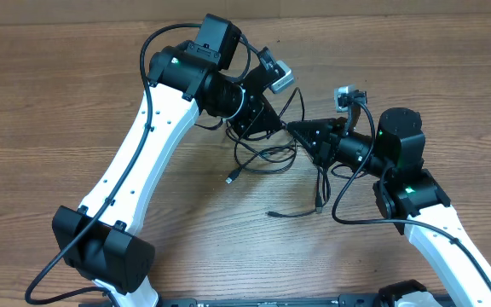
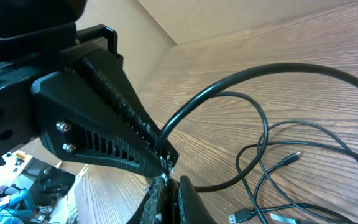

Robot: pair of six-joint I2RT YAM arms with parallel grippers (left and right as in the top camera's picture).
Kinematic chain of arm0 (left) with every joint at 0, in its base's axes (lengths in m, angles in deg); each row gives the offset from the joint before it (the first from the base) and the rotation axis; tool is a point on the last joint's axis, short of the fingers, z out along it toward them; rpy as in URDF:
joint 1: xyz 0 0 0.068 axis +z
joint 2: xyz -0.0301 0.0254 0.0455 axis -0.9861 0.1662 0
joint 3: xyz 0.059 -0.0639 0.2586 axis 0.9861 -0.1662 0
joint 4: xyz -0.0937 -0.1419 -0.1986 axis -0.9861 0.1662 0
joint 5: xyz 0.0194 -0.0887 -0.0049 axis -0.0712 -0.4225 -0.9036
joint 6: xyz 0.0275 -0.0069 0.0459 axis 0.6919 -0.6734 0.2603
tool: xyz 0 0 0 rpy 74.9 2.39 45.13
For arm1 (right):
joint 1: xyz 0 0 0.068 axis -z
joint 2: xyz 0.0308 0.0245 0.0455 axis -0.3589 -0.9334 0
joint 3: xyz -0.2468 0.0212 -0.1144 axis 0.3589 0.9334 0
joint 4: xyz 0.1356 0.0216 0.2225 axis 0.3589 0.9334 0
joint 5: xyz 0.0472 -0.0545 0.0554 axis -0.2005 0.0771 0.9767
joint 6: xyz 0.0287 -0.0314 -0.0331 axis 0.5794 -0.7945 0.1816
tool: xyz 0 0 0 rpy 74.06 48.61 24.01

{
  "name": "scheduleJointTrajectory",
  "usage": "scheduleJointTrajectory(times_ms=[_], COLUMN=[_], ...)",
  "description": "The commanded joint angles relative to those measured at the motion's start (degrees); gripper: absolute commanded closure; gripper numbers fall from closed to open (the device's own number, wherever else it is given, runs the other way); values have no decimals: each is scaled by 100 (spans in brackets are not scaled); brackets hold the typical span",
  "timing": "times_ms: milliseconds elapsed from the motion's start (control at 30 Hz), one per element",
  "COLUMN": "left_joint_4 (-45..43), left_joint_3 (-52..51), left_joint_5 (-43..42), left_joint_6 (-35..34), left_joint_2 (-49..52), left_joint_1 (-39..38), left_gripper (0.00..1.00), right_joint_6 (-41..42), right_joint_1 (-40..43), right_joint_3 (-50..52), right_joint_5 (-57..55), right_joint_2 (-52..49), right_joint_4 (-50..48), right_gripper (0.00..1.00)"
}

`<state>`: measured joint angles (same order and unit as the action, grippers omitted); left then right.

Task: Untangle cables

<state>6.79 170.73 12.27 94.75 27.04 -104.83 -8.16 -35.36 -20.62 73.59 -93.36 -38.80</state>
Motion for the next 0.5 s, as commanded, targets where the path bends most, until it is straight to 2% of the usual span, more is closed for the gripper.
scheduleJointTrajectory(times_ms=[0, 233, 467], left_joint_4=[166, 907, 1620], left_joint_3=[-24, -24, -24], left_joint_5=[-225, -282, -247], left_joint_6=[208, 754, 1366], left_joint_2=[83, 83, 81], left_joint_1=[-70, 4, 149], left_gripper=[96, 96, 96], right_joint_6=[-48, -44, -42], right_joint_1=[4, -249, -765], right_joint_3=[-131, -131, -131], right_joint_5=[-74, -101, -1025], right_joint_2=[15, -28, -356], right_joint_4=[-63, -212, -374], right_gripper=[96, 96, 96])
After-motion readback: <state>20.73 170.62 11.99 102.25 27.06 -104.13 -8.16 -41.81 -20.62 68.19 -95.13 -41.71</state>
